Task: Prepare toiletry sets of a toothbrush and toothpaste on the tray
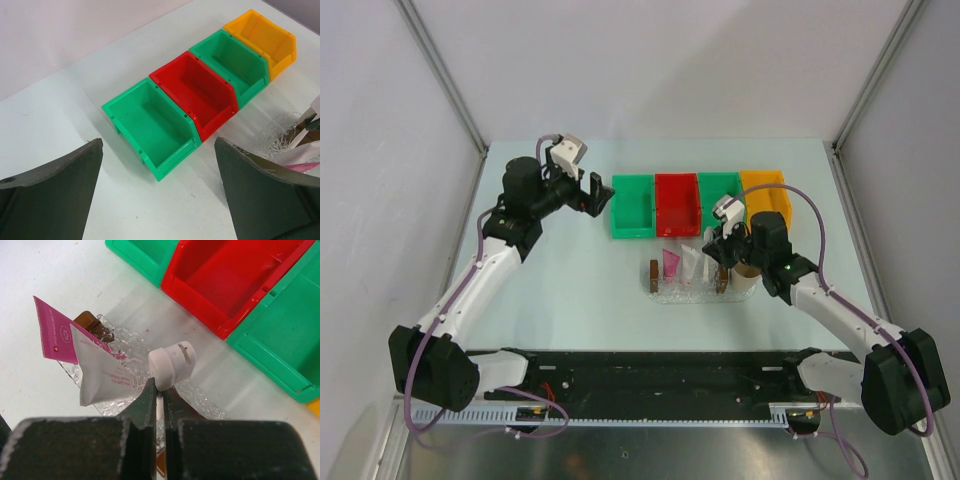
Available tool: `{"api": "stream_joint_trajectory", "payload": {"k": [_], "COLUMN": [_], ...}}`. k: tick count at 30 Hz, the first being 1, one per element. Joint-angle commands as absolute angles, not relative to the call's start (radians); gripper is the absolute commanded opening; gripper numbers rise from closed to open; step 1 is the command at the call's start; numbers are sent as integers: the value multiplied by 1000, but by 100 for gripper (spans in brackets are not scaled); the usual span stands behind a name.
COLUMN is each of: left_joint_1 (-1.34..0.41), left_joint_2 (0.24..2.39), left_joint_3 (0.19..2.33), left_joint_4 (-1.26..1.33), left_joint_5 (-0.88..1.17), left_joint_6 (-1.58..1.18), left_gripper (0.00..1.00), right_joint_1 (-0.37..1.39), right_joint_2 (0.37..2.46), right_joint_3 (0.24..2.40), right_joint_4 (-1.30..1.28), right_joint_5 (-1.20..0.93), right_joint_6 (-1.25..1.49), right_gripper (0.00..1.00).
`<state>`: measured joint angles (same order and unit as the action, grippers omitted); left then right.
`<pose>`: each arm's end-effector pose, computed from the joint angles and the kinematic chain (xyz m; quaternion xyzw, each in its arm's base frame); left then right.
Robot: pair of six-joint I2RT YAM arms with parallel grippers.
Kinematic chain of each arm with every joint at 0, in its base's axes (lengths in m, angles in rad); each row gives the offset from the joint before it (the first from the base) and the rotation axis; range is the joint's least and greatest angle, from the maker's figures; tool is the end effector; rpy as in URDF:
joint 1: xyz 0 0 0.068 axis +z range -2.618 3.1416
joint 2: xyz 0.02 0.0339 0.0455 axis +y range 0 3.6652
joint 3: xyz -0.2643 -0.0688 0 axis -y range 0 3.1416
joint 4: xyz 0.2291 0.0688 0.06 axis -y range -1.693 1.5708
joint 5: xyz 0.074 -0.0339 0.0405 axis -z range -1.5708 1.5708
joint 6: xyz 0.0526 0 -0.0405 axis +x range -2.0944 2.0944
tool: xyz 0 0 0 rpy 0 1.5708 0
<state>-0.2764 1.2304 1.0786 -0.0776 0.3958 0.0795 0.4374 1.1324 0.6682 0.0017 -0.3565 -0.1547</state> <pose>0.2702 -0.0977 0.3594 0.2562 0.7343 -0.2132 0.5913 0.2186 0.1225 0.2489 -0.3334 0.7732 0.2222 0.4915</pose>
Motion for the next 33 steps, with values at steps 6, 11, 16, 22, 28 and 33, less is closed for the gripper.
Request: {"api": "stream_joint_trajectory", "payload": {"k": [6,11,16,22,28,33], "left_joint_1": [-265,-264,-264,-262,-262,-261], "left_joint_2": [1230,1226,1226,1224,1224,1227], "left_joint_3": [1077,1077,1075,1075,1072,1078], "left_joint_4": [-63,-66,-63,-63,-63,-64], "left_joint_5": [422,422,420,422,420,419], "left_joint_6": [121,121,123,123,127,127], "left_gripper": [97,97,97,98,98,98], "right_joint_1": [442,440,440,436,426,402], "right_joint_2": [1140,1143,1137,1131,1111,1078], "right_joint_3": [663,663,663,663,664,664], "right_joint_4": [29,29,28,28,32,35], "right_joint_5": [-370,-371,-368,-371,-371,-371], "right_joint_6": [-169,-172,-172,-170,-172,-170], "right_gripper": [7,14,20,22,25,31]}}
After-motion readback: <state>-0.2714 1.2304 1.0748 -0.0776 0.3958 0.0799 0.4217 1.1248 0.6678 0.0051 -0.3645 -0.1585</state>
